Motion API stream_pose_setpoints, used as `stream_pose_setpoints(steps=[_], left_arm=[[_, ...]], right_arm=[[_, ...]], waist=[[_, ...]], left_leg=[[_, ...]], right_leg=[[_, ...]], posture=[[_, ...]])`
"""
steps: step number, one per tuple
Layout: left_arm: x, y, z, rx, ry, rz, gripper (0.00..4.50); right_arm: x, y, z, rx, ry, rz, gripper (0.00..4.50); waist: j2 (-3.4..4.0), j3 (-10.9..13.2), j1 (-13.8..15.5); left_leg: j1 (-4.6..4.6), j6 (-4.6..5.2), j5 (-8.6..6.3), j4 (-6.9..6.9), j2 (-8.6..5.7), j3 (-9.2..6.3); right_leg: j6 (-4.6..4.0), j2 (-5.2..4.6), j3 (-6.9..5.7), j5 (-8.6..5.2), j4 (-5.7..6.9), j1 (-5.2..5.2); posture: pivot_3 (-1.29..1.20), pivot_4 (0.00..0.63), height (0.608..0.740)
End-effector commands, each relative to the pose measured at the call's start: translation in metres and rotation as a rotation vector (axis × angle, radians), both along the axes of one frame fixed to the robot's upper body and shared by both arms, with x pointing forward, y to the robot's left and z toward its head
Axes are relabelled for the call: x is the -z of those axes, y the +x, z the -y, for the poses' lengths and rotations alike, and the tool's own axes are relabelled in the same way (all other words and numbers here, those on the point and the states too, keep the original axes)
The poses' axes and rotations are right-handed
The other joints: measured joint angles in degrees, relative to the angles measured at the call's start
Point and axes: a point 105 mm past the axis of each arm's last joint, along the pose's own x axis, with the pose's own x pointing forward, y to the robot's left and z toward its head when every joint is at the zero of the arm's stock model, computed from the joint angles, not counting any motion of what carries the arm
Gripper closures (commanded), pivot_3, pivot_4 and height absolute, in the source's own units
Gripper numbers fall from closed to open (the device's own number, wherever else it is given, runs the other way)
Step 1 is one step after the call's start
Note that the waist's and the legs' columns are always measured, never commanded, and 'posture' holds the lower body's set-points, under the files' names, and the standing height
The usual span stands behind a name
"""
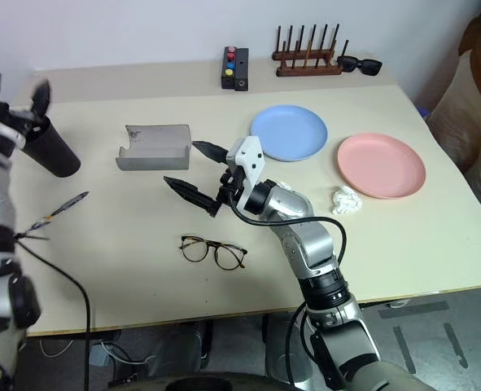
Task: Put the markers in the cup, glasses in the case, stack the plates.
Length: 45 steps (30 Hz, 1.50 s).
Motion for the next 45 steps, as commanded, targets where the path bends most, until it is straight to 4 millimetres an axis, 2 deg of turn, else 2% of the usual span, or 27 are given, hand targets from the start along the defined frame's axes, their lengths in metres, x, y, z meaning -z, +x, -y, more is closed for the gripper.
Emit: stream_pose_setpoints(steps=[1,6,10,14,17,21,24,30,31,32,35,38,40,41,45], left_arm=[[0.004,-0.018,0.0,0.076,0.056,-0.146,0.01],[0.049,-0.035,-0.013,0.081,0.158,-0.486,0.01],[0.077,-0.041,-0.023,0.066,0.221,-0.667,0.01],[0.109,-0.045,-0.023,0.113,0.316,-0.837,0.01],[0.125,-0.043,-0.025,0.134,0.373,-0.914,0.01],[0.133,-0.037,-0.027,0.15,0.395,-0.968,0.01],[0.137,-0.033,-0.025,0.172,0.388,-0.991,0.79],[0.141,-0.033,-0.027,0.189,0.376,-1.009,3.81],[0.142,-0.033,-0.027,0.189,0.374,-1.009,4.23],[0.142,-0.033,-0.028,0.185,0.373,-1.006,4.41],[0.135,-0.028,-0.026,0.176,0.374,-0.942,4.41],[0.105,-0.013,-0.01,0.221,0.305,-0.738,4.41],[0.072,-0.004,0.001,0.235,0.231,-0.544,4.41],[0.05,0.0,0.006,0.226,0.189,-0.412,4.41],[-0.02,0.0,0.007,0.135,0.027,-0.05,4.41]], right_arm=[[-0.013,-0.007,-0.003,-0.031,0.032,0.04,0.0],[-0.011,-0.008,-0.005,-0.041,0.028,0.032,0.0],[-0.01,-0.009,-0.008,-0.048,0.027,0.031,0.0],[-0.01,-0.009,-0.009,-0.05,0.027,0.03,0.0],[-0.009,-0.009,-0.01,-0.048,0.027,0.029,0.0],[-0.008,-0.008,-0.01,-0.045,0.025,0.028,0.0],[-0.008,-0.008,-0.01,-0.039,0.025,0.029,0.0],[-0.007,-0.007,-0.008,-0.027,0.025,0.027,0.0],[-0.007,-0.008,-0.008,-0.027,0.025,0.027,0.0],[-0.007,-0.008,-0.008,-0.027,0.025,0.027,0.0],[-0.007,-0.008,-0.008,-0.029,0.023,0.026,0.0],[-0.006,-0.008,-0.008,-0.032,0.021,0.026,0.0],[-0.006,-0.008,-0.009,-0.033,0.02,0.026,0.0],[-0.006,-0.008,-0.009,-0.034,0.019,0.027,0.0],[-0.007,-0.008,-0.009,-0.035,0.02,0.028,0.0]], waist=[[0.01,0.01,-0.18],[0.02,0.01,-0.4],[0.03,0.02,-0.08],[0.03,0.02,-0.11],[0.01,0.01,0.03],[0.01,0.01,0.66],[0.02,0.0,0.73],[0.02,0.0,0.64],[0.02,0.0,0.59],[0.03,0.0,0.57],[0.03,0.0,0.63],[0.02,0.0,0.74],[-0.03,0.01,1.07],[-0.07,0.02,1.11],[-0.12,0.02,0.94]], left_leg=[[0.0,0.0,0.0,0.0,0.0,-0.01],[0.0,0.0,0.0,0.0,0.01,-0.02],[0.0,0.0,0.0,0.0,0.0,-0.01],[0.0,0.0,0.0,-0.02,0.0,0.0],[-0.01,0.0,0.0,-0.06,0.0,0.0],[0.0,0.0,0.0,-0.06,0.0,0.0],[0.01,0.01,0.0,-0.06,0.0,0.01],[0.1,0.01,0.01,-0.05,0.0,0.01],[0.12,0.01,0.01,-0.06,0.0,0.01],[0.13,0.01,0.01,-0.06,0.01,0.01],[0.14,0.01,0.01,-0.06,0.01,0.01],[0.14,0.01,0.01,-0.06,0.01,0.0],[0.08,0.01,0.01,-0.01,0.01,-0.04],[-0.01,0.01,0.02,0.08,0.01,-0.09],[-0.06,0.0,0.02,0.15,-0.01,-0.1]], right_leg=[[-0.01,0.0,0.0,-0.01,0.03,0.0],[-0.04,0.03,0.0,-0.04,0.08,-0.04],[-0.07,0.02,0.0,-0.07,0.06,-0.04],[-0.12,0.03,0.0,-0.1,0.06,-0.06],[-0.11,0.03,0.0,-0.1,0.07,-0.09],[-0.09,0.04,0.0,-0.09,0.09,-0.09],[-0.08,0.04,0.0,-0.09,0.1,-0.09],[-0.12,0.04,0.0,-0.12,0.32,-0.09],[-0.13,0.04,0.0,-0.13,0.34,-0.09],[-0.12,0.04,0.01,-0.15,0.37,-0.09],[-0.12,0.03,0.01,-0.18,0.42,-0.1],[-0.13,0.03,0.01,-0.18,0.44,-0.11],[-0.12,0.03,-0.01,-0.18,0.44,-0.11],[-0.11,0.02,-0.05,-0.19,0.44,-0.13],[-0.09,-0.03,-0.05,-0.18,0.39,-0.13]], posture=[[0.0,0.15,0.739],[0.0,0.15,0.739],[0.0,0.15,0.739],[0.0,0.15,0.739],[0.0,0.15,0.739],[0.0,0.15,0.739],[0.0,0.15,0.739],[0.0,0.15,0.739],[0.0,0.15,0.739],[0.0,0.15,0.739],[0.0,0.15,0.739],[0.0,0.15,0.739],[0.0,0.15,0.739],[0.0,0.15,0.739],[0.0,0.15,0.739]])
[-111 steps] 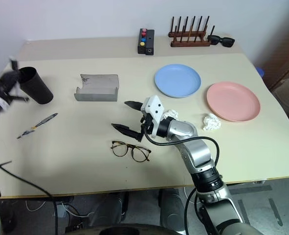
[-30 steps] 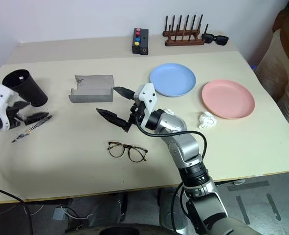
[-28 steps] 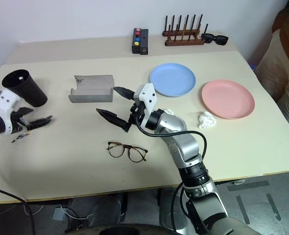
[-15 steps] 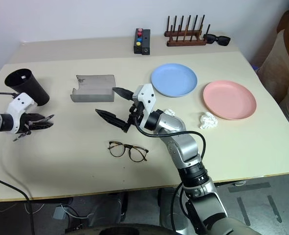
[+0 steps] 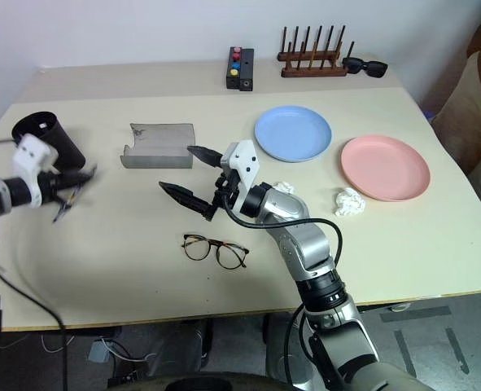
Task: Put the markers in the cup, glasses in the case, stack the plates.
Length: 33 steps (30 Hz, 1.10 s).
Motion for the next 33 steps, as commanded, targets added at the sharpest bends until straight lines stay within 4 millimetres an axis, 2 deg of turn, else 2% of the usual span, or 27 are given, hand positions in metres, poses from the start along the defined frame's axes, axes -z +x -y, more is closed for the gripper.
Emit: stream_pose_setpoints(steps=[1,6,8,10,13,18,23,33], left_arm=[[-0.08,-0.008,-0.01,-0.109,-0.111,0.343,4.41],[-0.131,-0.013,-0.023,-0.344,-0.111,0.629,4.41],[-0.141,-0.016,-0.029,-0.429,-0.078,0.717,4.41],[-0.143,-0.016,-0.032,-0.487,-0.044,0.765,4.41],[-0.138,-0.012,-0.037,-0.544,-0.028,0.79,4.41],[-0.104,0.002,-0.043,-0.596,-0.039,0.739,4.41],[-0.087,0.007,-0.051,-0.646,-0.053,0.715,4.41],[-0.07,0.01,-0.056,-0.672,-0.059,0.683,4.41]], right_arm=[[-0.011,-0.004,0.0,-0.01,0.03,0.044,0.0],[-0.015,-0.004,-0.003,-0.021,0.041,0.051,0.0],[-0.017,-0.003,-0.003,-0.023,0.051,0.054,0.0],[-0.019,-0.003,-0.004,-0.024,0.062,0.055,0.0],[-0.021,-0.003,-0.004,-0.025,0.075,0.053,0.0],[-0.026,-0.003,-0.004,-0.028,0.119,0.034,0.0],[-0.026,-0.005,-0.003,-0.039,0.126,0.02,0.0],[-0.026,-0.006,-0.001,-0.044,0.122,0.014,0.0]], waist=[[0.01,0.0,-0.25],[0.01,0.0,-0.32],[0.01,0.0,-0.26],[0.01,0.0,-0.23],[0.01,0.0,-0.22],[0.0,0.0,-0.15],[0.0,0.0,-0.3],[-0.01,0.0,-0.27]], left_leg=[[0.01,0.0,0.0,-0.01,0.0,0.0],[0.09,0.0,0.0,-0.07,0.0,0.01],[0.08,-0.01,0.0,-0.05,0.0,0.02],[0.08,-0.01,0.01,-0.05,-0.01,0.03],[0.08,-0.02,0.01,-0.05,-0.01,0.03],[0.08,-0.01,0.01,-0.04,-0.02,0.03],[0.06,-0.02,0.01,-0.04,-0.03,0.03],[0.06,-0.01,0.01,-0.04,-0.03,0.03]], right_leg=[[0.0,0.0,0.0,0.0,0.02,0.0],[0.0,0.02,0.01,0.0,0.05,-0.01],[0.0,0.02,0.01,0.0,0.04,-0.01],[0.0,0.02,0.01,0.01,0.04,-0.01],[0.0,0.03,0.01,0.01,0.05,-0.01],[0.0,0.03,0.01,0.01,0.04,0.01],[0.01,0.03,0.0,0.01,0.04,0.0],[0.01,0.03,-0.01,0.01,0.05,0.0]], posture=[[0.0,0.15,0.739],[0.0,0.15,0.739],[0.0,0.15,0.739],[0.0,0.15,0.739],[0.0,0.15,0.739],[0.0,0.15,0.739],[0.0,0.15,0.739],[0.0,0.15,0.739]])
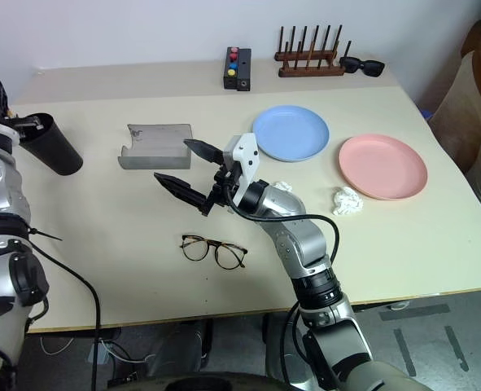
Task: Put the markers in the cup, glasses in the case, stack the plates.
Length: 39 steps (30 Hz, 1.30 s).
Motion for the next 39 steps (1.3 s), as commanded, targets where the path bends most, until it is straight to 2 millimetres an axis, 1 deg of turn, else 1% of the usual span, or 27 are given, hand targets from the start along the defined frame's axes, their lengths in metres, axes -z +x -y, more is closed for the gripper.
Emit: stream_pose_setpoints(steps=[1,7,9,10,12,13,14,18,20,22,23,25,26,27,29,30,31,32,34,35,38,39], left_arm=[[-0.015,-0.004,0.0,-0.007,0.034,0.048,4.41],[-0.01,-0.002,0.001,0.002,0.019,0.037,4.41],[-0.009,-0.002,0.0,0.001,0.011,0.039,3.59],[-0.009,-0.002,0.0,-0.001,0.011,0.039,3.27],[-0.009,-0.002,0.0,-0.006,0.014,0.036,2.38],[-0.008,-0.002,0.001,-0.003,0.013,0.035,1.79],[-0.008,-0.002,0.001,-0.001,0.012,0.034,1.33],[-0.007,-0.001,0.003,0.006,0.005,0.034,1.33],[-0.009,0.0,0.006,0.022,0.006,0.042,1.33],[-0.014,0.003,0.018,0.086,0.019,0.053,1.33],[-0.017,0.006,0.028,0.149,0.03,0.051,1.33],[-0.021,0.01,0.047,0.273,0.057,0.033,0.78],[-0.021,0.013,0.061,0.371,0.077,-0.006,0.51],[-0.018,0.016,0.075,0.462,0.089,-0.054,0.06],[0.0,0.016,0.106,0.697,0.123,-0.223,0.06],[0.011,0.013,0.119,0.784,0.161,-0.313,0.06],[0.021,0.011,0.126,0.833,0.192,-0.391,0.06],[0.032,0.009,0.131,0.867,0.212,-0.483,0.06],[0.044,0.007,0.134,0.892,0.267,-0.592,0.06],[0.052,0.01,0.134,0.895,0.28,-0.668,0.06],[0.067,0.014,0.132,0.885,0.318,-0.801,0.06],[0.075,0.016,0.131,0.885,0.328,-0.861,0.06]], right_arm=[[-0.015,-0.006,0.002,-0.014,0.037,0.047,0.0],[-0.015,-0.006,0.001,-0.02,0.034,0.043,0.0],[-0.015,-0.006,0.001,-0.022,0.033,0.042,0.0],[-0.015,-0.007,0.001,-0.023,0.033,0.042,0.0],[-0.015,-0.007,0.001,-0.023,0.033,0.041,0.0],[-0.015,-0.007,0.001,-0.024,0.032,0.041,0.0],[-0.015,-0.007,0.001,-0.024,0.032,0.041,0.0],[-0.015,-0.007,0.002,-0.023,0.031,0.039,0.0],[-0.015,-0.007,0.002,-0.023,0.031,0.039,0.0],[-0.014,-0.006,0.003,-0.02,0.029,0.039,0.0],[-0.014,-0.006,0.003,-0.018,0.027,0.039,0.0],[-0.014,-0.005,0.004,-0.014,0.024,0.039,0.0],[-0.014,-0.005,0.004,-0.012,0.022,0.039,0.0],[-0.013,-0.005,0.004,-0.011,0.02,0.039,0.0],[-0.013,-0.004,0.004,-0.01,0.018,0.039,0.0],[-0.013,-0.004,0.004,-0.01,0.017,0.038,0.0],[-0.013,-0.004,0.004,-0.009,0.016,0.038,0.0],[-0.013,-0.004,0.004,-0.009,0.016,0.039,0.0],[-0.013,-0.003,0.003,-0.007,0.016,0.039,0.0],[-0.013,-0.003,0.003,-0.005,0.016,0.04,0.0],[-0.013,-0.003,0.004,-0.001,0.016,0.041,0.0],[-0.013,-0.002,0.004,0.002,0.014,0.042,0.0]], waist=[[0.0,0.0,0.0],[0.0,0.0,0.0],[0.0,0.0,0.0],[0.0,0.0,0.0],[0.0,0.0,0.0],[0.0,0.0,-0.01],[0.0,0.0,-0.01],[0.0,0.0,0.0],[0.0,0.0,0.0],[0.0,0.0,0.07],[0.0,0.0,0.08],[0.0,0.0,0.12],[0.0,0.0,0.09],[0.0,0.0,0.0],[0.01,0.01,-0.12],[0.02,0.01,-0.18],[0.04,0.02,-0.31],[0.05,0.02,-0.45],[0.05,0.03,-0.83],[0.05,0.03,-0.92],[0.05,0.03,-0.98],[0.05,0.03,-0.96]], left_leg=[[0.0,0.0,0.0,0.0,0.0,0.0],[0.0,0.0,0.0,0.0,0.0,0.0],[0.0,0.0,0.0,0.0,0.0,0.0],[0.0,0.0,0.0,0.0,0.0,0.0],[0.0,0.0,0.0,0.0,0.0,0.0],[0.0,0.0,0.0,0.0,0.0,0.0],[0.0,0.0,0.0,0.0,0.0,0.0],[0.0,0.0,0.0,0.0,0.0,0.0],[0.0,0.0,0.0,0.0,0.0,0.0],[0.0,0.0,0.0,0.0,0.0,0.0],[-0.01,0.0,0.0,0.0,0.0,0.0],[-0.02,-0.01,0.01,0.01,0.0,0.0],[-0.03,-0.01,0.01,0.02,0.0,0.0],[-0.03,-0.01,0.01,0.02,0.0,0.0],[-0.02,-0.01,0.01,0.0,0.0,0.01],[-0.01,-0.01,0.01,0.0,0.0,0.01],[-0.01,-0.01,0.01,-0.01,0.0,0.01],[0.01,-0.01,0.0,-0.02,0.0,0.02],[0.02,0.0,0.0,-0.05,0.03,0.0],[0.02,0.0,0.0,-0.06,0.03,-0.01],[0.01,0.0,0.0,-0.06,0.03,-0.02],[0.01,0.0,0.0,-0.05,0.03,-0.02]], right_leg=[[0.0,0.0,0.0,0.0,0.0,0.0],[0.0,0.0,0.0,0.0,0.0,0.0],[0.0,0.0,0.0,0.0,0.0,0.0],[0.0,0.0,0.0,0.0,0.0,0.0],[0.0,0.0,0.0,0.0,0.0,0.0],[0.0,0.0,0.0,0.0,0.0,0.0],[0.0,0.0,0.0,0.0,0.0,0.0],[0.0,0.0,0.0,0.0,0.0,0.0],[0.0,0.0,0.0,0.0,0.0,0.0],[0.0,0.0,0.0,0.0,0.0,0.0],[0.0,0.0,0.0,0.0,0.0,0.0],[0.0,0.0,0.0,0.0,0.0,0.01],[0.0,0.0,0.0,0.0,0.0,0.01],[0.0,0.0,0.0,0.0,0.0,0.01],[0.0,0.0,0.01,0.0,0.0,0.01],[-0.01,0.0,0.01,0.0,0.01,0.01],[-0.01,0.01,0.01,0.0,0.01,0.01],[-0.01,0.01,0.03,0.0,0.01,0.01],[-0.02,0.06,0.03,-0.01,0.04,0.0],[-0.02,0.07,0.02,-0.01,0.04,-0.01],[-0.02,0.08,0.02,-0.02,0.03,-0.01],[-0.02,0.08,0.02,-0.02,0.03,-0.01]], posture=[[0.0,0.15,0.739],[0.0,0.15,0.739],[0.0,0.15,0.739],[0.0,0.15,0.739],[0.0,0.15,0.739],[0.0,0.15,0.739],[0.0,0.15,0.739],[0.0,0.15,0.739],[0.0,0.15,0.739],[0.0,0.15,0.739],[0.0,0.15,0.739],[0.0,0.15,0.739],[0.0,0.15,0.739],[0.0,0.15,0.739],[0.0,0.15,0.739],[0.0,0.15,0.739],[0.0,0.15,0.739],[0.0,0.15,0.739],[0.0,0.15,0.739],[0.0,0.15,0.739],[0.0,0.15,0.739],[0.0,0.15,0.739]])
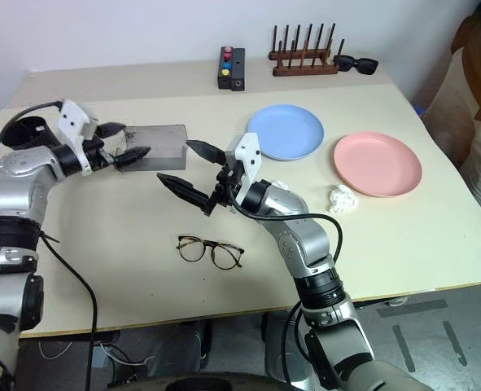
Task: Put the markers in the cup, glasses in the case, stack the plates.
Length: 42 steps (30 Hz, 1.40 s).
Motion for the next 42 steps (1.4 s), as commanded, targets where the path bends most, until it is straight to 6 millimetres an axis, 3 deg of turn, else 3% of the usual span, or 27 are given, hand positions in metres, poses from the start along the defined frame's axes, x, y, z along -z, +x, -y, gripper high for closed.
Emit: stream_pose_setpoints(steps=[1,10,11,13,20,26,35,42], left_arm=[[0.007,0.005,-0.004,0.012,0.122,-0.091,0.06],[0.038,0.011,-0.002,0.031,0.221,-0.263,0.06],[0.039,0.011,-0.002,0.033,0.22,-0.269,0.29],[0.039,0.012,0.0,0.037,0.209,-0.272,0.88],[0.036,0.009,0.011,0.117,0.193,-0.247,4.48],[0.028,-0.004,0.03,0.269,0.143,-0.218,4.48],[0.046,-0.072,0.084,0.612,0.218,-0.274,4.48],[0.052,-0.081,0.089,0.63,0.253,-0.303,4.48]], right_arm=[[-0.014,-0.003,0.0,0.001,0.02,0.058,0.0],[0.0,-0.004,0.018,-0.006,-0.117,0.088,0.0],[0.001,-0.004,0.021,-0.004,-0.131,0.091,0.0],[0.003,-0.005,0.026,-0.003,-0.16,0.095,0.0],[0.01,-0.004,0.04,0.033,-0.22,0.095,0.0],[0.012,-0.001,0.053,0.065,-0.258,0.099,0.0],[0.017,-0.003,0.072,0.089,-0.314,0.089,0.0],[0.022,-0.009,0.074,0.084,-0.333,0.072,0.0]], waist=[[0.0,0.0,0.07],[-0.02,0.0,0.78],[-0.01,0.0,0.83],[-0.02,0.0,0.85],[-0.02,0.0,0.96],[-0.01,0.01,0.93],[0.0,0.02,0.95],[0.0,0.02,0.99]], left_leg=[[0.0,0.0,0.0,0.0,0.0,0.0],[-0.04,0.0,0.0,0.05,-0.02,0.02],[-0.04,0.0,0.0,0.04,-0.01,0.02],[-0.04,0.0,0.0,0.04,-0.02,0.02],[-0.06,0.0,0.0,0.05,-0.02,0.02],[-0.07,0.01,0.0,0.05,-0.02,0.02],[-0.07,0.01,0.0,0.04,-0.01,0.03],[-0.06,0.01,0.0,0.08,-0.02,0.03]], right_leg=[[0.0,0.0,0.0,0.0,-0.01,0.0],[0.04,-0.02,0.01,-0.02,-0.03,0.0],[0.04,-0.02,0.0,-0.02,-0.02,0.0],[0.05,-0.02,0.0,-0.03,-0.03,0.0],[0.18,-0.03,0.01,-0.1,-0.02,0.0],[0.17,-0.05,0.01,-0.1,-0.03,0.01],[0.06,-0.07,0.04,-0.06,-0.04,0.01],[0.14,-0.07,0.04,-0.11,-0.04,0.01]], posture=[[0.0,0.15,0.739],[0.0,0.15,0.739],[0.0,0.15,0.739],[0.0,0.15,0.739],[0.0,0.15,0.739],[0.0,0.15,0.739],[0.0,0.15,0.739],[0.0,0.15,0.739]])
